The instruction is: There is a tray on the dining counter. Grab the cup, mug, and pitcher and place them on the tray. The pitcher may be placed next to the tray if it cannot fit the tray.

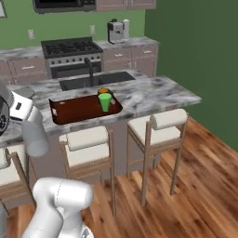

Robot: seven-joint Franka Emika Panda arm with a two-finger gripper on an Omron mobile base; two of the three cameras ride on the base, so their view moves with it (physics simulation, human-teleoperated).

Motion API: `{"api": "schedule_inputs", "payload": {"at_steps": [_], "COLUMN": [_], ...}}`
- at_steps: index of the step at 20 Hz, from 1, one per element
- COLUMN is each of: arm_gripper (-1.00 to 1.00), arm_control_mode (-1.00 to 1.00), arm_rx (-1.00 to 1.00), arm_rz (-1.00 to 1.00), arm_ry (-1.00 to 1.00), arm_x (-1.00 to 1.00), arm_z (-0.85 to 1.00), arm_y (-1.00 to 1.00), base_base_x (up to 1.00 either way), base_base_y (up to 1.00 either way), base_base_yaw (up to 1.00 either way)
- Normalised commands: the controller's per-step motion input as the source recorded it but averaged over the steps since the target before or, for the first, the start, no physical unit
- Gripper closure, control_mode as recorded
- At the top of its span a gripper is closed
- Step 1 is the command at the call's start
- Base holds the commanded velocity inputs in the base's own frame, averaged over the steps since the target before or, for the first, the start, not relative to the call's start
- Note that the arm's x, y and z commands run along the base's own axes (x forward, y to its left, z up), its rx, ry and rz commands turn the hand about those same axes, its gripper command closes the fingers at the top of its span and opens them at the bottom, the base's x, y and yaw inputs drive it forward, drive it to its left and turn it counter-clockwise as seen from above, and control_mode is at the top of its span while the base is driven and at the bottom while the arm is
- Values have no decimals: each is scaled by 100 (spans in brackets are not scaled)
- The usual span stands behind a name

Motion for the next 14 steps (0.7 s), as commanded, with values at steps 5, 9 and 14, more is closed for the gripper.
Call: {"api": "schedule_inputs", "payload": {"at_steps": [5,9,14], "arm_gripper": [100,100,100], "arm_control_mode": [100,100,100], "arm_rx": [0,0,0], "arm_rz": [0,0,0], "arm_ry": [0,0,0], "arm_x": [0,0,0], "arm_z": [0,0,0], "arm_y": [0,0,0], "base_base_x": [73,75,61], "base_base_y": [-2,-27,-43], "base_base_yaw": [37,42,21]}}
